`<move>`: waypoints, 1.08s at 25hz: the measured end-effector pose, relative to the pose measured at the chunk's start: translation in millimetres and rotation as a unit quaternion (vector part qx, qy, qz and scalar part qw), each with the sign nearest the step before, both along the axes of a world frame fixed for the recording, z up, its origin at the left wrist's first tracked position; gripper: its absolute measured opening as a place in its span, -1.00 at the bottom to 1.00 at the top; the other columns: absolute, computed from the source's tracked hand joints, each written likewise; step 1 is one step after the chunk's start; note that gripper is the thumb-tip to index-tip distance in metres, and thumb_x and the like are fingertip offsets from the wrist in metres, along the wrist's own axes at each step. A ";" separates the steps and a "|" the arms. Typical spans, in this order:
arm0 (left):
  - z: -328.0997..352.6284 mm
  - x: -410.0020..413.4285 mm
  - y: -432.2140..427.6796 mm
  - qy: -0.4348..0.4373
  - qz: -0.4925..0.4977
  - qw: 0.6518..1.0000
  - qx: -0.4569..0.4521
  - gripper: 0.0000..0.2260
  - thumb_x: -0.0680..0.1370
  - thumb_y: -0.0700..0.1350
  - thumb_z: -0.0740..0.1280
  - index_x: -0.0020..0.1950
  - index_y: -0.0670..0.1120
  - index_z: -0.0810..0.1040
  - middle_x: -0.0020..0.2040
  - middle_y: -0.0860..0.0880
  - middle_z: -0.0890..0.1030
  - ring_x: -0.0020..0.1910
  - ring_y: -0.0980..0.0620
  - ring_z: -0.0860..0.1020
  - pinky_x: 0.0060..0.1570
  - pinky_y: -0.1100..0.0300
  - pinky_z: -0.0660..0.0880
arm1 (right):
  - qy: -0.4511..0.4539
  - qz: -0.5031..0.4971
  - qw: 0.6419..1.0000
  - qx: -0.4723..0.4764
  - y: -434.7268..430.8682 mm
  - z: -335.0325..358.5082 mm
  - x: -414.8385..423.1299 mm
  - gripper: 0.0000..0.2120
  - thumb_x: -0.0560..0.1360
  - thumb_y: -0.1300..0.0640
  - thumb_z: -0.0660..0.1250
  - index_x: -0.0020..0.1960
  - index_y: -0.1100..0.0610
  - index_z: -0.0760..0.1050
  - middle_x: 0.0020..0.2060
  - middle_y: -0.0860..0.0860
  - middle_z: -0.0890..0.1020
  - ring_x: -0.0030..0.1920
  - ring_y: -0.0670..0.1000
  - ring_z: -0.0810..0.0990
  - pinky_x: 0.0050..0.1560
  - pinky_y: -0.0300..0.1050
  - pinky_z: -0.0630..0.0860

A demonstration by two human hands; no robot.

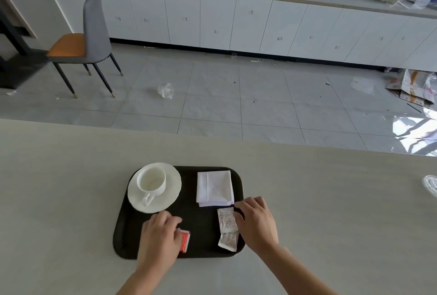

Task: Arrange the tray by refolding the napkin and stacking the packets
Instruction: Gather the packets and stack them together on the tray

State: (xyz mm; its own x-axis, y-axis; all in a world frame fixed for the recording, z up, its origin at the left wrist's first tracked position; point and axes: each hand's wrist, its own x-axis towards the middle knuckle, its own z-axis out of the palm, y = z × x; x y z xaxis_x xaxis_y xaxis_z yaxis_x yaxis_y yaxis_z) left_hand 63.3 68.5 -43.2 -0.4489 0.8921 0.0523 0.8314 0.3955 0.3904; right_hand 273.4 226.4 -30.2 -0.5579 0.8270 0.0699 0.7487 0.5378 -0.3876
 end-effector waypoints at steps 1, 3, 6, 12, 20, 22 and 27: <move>-2.0 -7.3 -16.9 0.000 0.027 1.000 -0.006 -0.73 0.29 -0.15 0.57 -0.05 -0.03 0.65 -0.19 0.05 0.51 -0.22 0.02 0.52 -0.21 0.09 0.48 | -0.005 -0.003 1.000 -0.010 -9.3 -1.6 2.7 -0.85 0.51 0.05 0.36 0.06 -0.03 0.62 -0.07 -0.20 0.62 0.06 0.01 0.49 -0.14 -0.19 0.49; -3.3 -18.5 -39.8 -0.017 0.070 0.997 -0.025 -0.69 0.27 -0.08 0.61 -0.04 -0.03 0.66 -0.21 0.04 0.50 -0.25 0.00 0.50 -0.26 0.08 0.47 | -0.044 0.008 0.999 -0.029 -22.6 -4.2 2.5 -0.80 0.53 -0.03 0.33 0.13 -0.05 0.59 0.01 -0.19 0.60 0.09 0.01 0.45 -0.05 -0.16 0.48; -1.4 -18.2 -43.2 -0.065 0.085 0.991 -0.075 -0.55 0.28 0.15 0.58 0.09 0.02 0.63 -0.18 0.04 0.48 -0.20 0.03 0.48 -0.16 0.09 0.51 | -0.130 0.029 0.991 -0.031 -34.0 -5.7 -7.1 -0.69 0.54 -0.17 0.26 0.23 -0.11 0.50 0.17 -0.15 0.53 0.20 0.04 0.38 0.15 -0.11 0.37; -6.3 -3.7 -26.6 -0.062 0.059 0.994 -0.069 -0.57 0.24 0.04 0.62 0.03 -0.06 0.66 -0.11 -0.02 0.48 -0.15 -0.01 0.48 -0.14 0.12 0.52 | -0.139 0.062 0.988 -0.032 -54.7 -15.0 -19.8 -0.69 0.51 -0.13 0.32 0.23 -0.11 0.53 0.25 -0.10 0.45 0.26 0.04 0.37 0.24 -0.09 0.31; -5.8 -2.9 -13.6 -0.065 0.051 0.993 -0.081 -0.64 0.31 0.01 0.54 0.03 -0.03 0.58 -0.06 -0.01 0.49 -0.11 0.00 0.48 -0.12 0.14 0.48 | -0.134 0.099 0.986 -0.001 -51.3 -16.5 -19.4 -0.64 0.42 -0.11 0.43 0.17 -0.03 0.51 0.05 -0.06 0.52 0.06 0.07 0.46 0.08 -0.07 0.45; -5.5 -2.1 -12.5 -0.072 0.056 0.993 -0.080 -0.64 0.32 0.00 0.54 0.05 -0.02 0.56 -0.04 0.00 0.49 -0.08 0.01 0.49 -0.10 0.15 0.48 | -0.127 0.107 0.986 0.018 -50.5 -16.3 -21.0 -0.75 0.39 -0.03 0.48 0.02 0.00 0.58 -0.05 -0.06 0.53 -0.05 0.05 0.49 -0.04 -0.09 0.51; -8.2 -7.0 -18.0 -0.096 0.095 0.989 -0.064 -0.61 0.28 0.02 0.58 0.03 0.00 0.58 -0.09 0.02 0.49 -0.10 0.00 0.50 -0.09 0.08 0.50 | -0.095 0.149 0.984 0.023 -44.2 -19.1 -20.0 -0.78 0.38 0.04 0.48 0.01 0.06 0.63 0.11 -0.06 0.60 0.02 0.05 0.57 -0.01 -0.07 0.58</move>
State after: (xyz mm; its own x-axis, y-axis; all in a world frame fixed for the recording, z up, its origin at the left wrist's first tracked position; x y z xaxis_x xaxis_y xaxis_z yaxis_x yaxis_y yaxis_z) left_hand 56.3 50.5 -51.3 -0.5988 0.7850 -0.1588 0.6528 0.5933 0.4710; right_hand 253.5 182.2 -49.2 -0.7817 0.6231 -0.0262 0.6119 0.7581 -0.2254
